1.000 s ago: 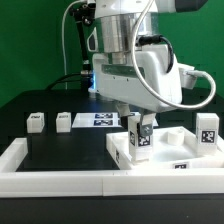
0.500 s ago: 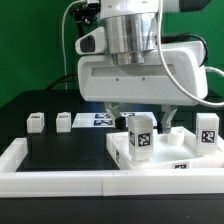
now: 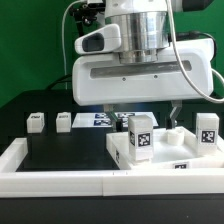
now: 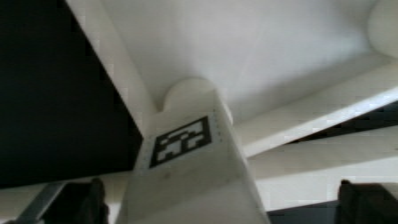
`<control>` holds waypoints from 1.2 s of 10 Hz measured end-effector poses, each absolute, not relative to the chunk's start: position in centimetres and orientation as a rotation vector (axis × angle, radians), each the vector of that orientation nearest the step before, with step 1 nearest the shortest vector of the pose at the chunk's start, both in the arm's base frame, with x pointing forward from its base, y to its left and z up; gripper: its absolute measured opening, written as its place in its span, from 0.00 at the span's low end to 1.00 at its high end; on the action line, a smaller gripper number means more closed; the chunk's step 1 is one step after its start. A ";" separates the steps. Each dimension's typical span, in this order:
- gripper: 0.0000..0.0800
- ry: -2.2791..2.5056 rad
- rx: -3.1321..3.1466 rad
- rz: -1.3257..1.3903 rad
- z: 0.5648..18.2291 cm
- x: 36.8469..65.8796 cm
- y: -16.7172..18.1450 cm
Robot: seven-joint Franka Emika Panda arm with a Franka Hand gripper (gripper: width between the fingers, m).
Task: Assemble square table
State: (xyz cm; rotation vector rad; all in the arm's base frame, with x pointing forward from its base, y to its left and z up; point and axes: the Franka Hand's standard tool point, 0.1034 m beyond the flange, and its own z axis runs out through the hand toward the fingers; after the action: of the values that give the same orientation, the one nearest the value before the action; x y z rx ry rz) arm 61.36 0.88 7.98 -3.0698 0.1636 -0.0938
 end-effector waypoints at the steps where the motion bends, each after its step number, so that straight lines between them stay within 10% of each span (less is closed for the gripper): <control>1: 0.81 0.022 -3.078 -0.102 8.0 61.4 0.9; 4: 0.79 -0.131 -3.078 -0.108 8.0 61.4 0.8; 6: 0.36 -0.127 -3.080 -0.112 8.0 61.4 0.6; 12: 0.36 0.221 -3.067 -0.117 8.0 61.5 0.4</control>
Offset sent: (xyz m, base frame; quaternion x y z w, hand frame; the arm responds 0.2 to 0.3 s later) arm 0.0000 0.0000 0.0000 0.0000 0.0000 -0.0650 0.9979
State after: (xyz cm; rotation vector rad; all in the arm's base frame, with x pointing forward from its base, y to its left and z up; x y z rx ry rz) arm 61.55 0.38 7.99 -3.0668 0.2206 -0.1169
